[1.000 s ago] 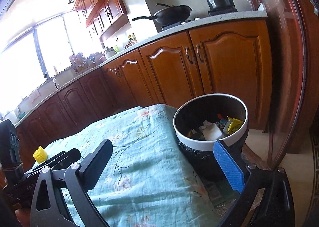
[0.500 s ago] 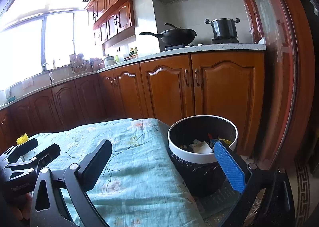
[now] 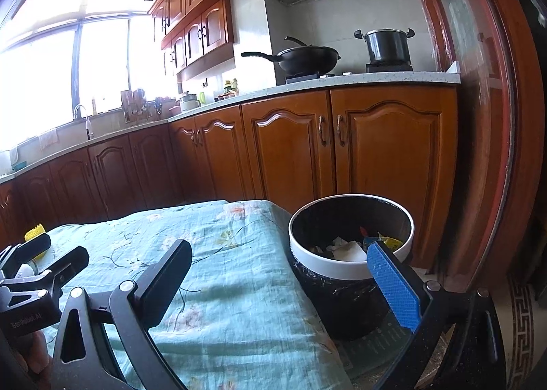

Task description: Collect trash

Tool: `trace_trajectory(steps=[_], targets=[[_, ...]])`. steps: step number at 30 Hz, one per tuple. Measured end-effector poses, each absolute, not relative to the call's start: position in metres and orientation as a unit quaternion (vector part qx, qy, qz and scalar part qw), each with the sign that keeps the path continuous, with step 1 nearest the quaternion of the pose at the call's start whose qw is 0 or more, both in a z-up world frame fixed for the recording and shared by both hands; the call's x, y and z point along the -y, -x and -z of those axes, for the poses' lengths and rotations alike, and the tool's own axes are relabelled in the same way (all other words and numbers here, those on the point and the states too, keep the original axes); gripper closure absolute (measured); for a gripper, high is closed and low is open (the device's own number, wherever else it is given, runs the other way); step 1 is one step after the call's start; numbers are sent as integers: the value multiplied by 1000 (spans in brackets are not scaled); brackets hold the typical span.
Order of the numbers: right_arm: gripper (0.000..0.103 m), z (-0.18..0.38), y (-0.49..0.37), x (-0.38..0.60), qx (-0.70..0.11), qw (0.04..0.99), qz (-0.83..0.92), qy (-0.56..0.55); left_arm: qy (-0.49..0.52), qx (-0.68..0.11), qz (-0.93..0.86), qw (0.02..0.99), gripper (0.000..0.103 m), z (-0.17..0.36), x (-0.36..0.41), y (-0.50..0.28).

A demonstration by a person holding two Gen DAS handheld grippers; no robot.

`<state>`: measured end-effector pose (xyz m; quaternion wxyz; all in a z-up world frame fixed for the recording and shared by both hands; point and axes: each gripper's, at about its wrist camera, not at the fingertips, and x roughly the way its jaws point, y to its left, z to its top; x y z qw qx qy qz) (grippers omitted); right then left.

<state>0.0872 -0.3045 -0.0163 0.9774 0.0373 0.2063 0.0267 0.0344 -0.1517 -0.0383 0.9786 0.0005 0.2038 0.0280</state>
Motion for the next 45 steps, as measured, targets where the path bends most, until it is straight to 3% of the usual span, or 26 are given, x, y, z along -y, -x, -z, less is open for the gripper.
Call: trace_trajectory(steps=[45], targets=[[0, 11, -80, 297, -188, 981, -40, -31, 1, -191, -5, 982, 1, 47, 114, -49]])
